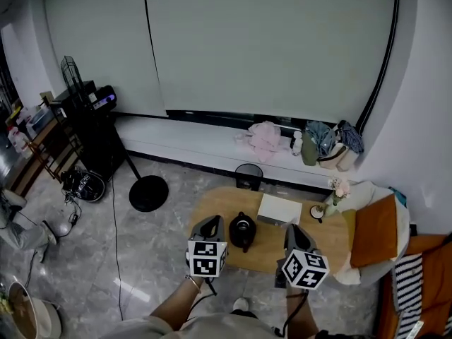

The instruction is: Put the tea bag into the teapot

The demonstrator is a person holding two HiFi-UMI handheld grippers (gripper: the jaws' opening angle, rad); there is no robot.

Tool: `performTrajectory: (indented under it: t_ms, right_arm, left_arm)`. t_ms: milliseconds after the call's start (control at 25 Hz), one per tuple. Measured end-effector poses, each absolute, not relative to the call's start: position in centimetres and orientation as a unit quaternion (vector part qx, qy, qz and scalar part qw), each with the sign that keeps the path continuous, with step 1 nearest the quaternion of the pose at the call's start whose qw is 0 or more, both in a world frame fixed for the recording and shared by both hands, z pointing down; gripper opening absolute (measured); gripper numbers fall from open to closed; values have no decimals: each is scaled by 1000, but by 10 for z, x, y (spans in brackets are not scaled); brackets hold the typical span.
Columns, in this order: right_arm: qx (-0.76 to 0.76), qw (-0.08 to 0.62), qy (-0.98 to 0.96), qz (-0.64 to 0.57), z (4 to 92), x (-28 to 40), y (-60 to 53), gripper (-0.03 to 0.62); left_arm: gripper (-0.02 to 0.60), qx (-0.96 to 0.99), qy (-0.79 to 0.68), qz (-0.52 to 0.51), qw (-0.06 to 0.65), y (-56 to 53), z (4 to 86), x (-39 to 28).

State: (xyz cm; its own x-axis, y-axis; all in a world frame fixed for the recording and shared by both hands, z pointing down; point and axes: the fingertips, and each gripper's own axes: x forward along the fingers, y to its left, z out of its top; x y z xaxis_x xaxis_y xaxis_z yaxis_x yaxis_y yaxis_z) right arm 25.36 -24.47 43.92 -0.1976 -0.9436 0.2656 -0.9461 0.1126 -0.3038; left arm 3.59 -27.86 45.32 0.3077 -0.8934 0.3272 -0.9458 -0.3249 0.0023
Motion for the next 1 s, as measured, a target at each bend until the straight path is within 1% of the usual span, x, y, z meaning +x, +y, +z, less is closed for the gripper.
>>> performTrajectory:
  t_ms: [240, 360, 560, 720, 1000]
  right_arm:
    - [611, 32, -763, 209, 446, 246, -273, 34]
    - [604, 46, -768, 210, 451, 238, -284, 34]
    - [605, 39, -764, 219, 448, 225, -306, 34]
    - [604, 54, -763, 225, 459, 220, -312, 34]
    - [597, 84, -759, 245, 483, 204, -315, 34]
  left_arm:
    - [6, 797, -578, 145, 96, -292, 465, 42]
    - [6, 795, -578, 152, 104, -298, 476, 38]
    - [6, 789, -583, 147, 127, -324, 482, 26]
    - [6, 790, -579, 155, 127, -330, 490, 24]
    - [6, 786, -574, 170, 154, -334, 516, 15]
